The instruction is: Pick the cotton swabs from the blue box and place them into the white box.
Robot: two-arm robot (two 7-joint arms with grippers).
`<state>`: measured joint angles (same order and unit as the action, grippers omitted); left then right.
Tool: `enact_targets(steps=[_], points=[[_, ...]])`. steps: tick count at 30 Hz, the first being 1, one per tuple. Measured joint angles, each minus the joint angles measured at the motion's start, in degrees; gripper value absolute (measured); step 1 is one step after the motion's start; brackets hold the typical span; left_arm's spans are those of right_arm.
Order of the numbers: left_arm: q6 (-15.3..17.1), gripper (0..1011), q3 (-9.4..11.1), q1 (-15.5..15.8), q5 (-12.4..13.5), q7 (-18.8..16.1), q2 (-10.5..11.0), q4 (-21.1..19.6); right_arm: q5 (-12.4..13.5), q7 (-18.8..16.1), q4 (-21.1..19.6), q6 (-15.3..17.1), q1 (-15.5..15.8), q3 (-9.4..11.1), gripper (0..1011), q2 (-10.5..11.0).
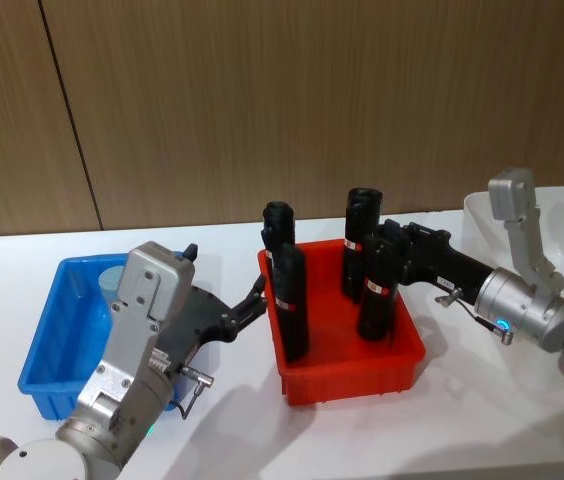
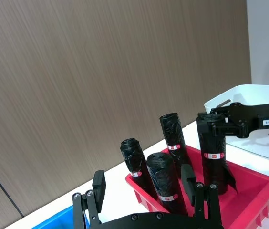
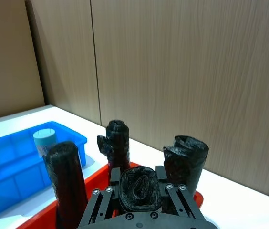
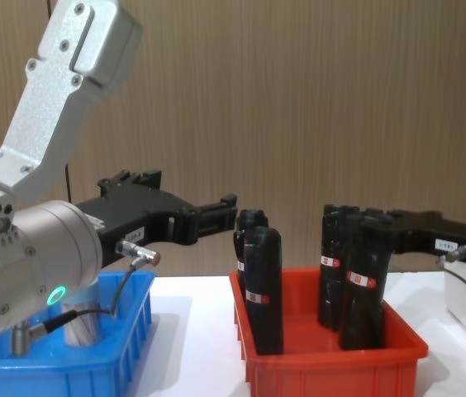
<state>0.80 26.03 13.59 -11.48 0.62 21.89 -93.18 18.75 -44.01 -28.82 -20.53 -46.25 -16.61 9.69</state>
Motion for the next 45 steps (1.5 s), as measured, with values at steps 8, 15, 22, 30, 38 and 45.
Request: enact_targets(steps=[8, 15, 22, 30, 38, 45], points=[[0.0, 1000, 0.0, 0.0, 0.0, 0.0, 0.0, 0.0, 0.98, 0.68, -7.22, 2.67, 2.6, 1.02, 390, 1.26], [0.0, 1000, 0.0, 0.0, 0.0, 0.0, 0.0, 0.0, 1.29, 3.64, -16.09, 6.27, 5.1, 2.72, 355, 2.98], [0.0, 1000, 0.0, 0.0, 0.0, 0.0, 0.0, 0.0, 1.1, 8.16, -25.5, 10.06, 7.37, 5.06, 335, 5.16], [0.0, 1000, 0.0, 0.0, 0.0, 0.0, 0.0, 0.0, -0.44, 13.33, -32.66, 13.34, 9.18, 7.25, 335, 7.27], [0.0, 1000, 0.0, 0.0, 0.0, 0.0, 0.0, 0.0, -2.67, 18.43, -37.56, 16.05, 10.77, 9.22, 335, 9.2], [0.0, 1000, 0.0, 0.0, 0.0, 0.0, 0.0, 0.0, -4.69, 22.77, -40.26, 18.54, 12.22, 10.93, 335, 10.8]])
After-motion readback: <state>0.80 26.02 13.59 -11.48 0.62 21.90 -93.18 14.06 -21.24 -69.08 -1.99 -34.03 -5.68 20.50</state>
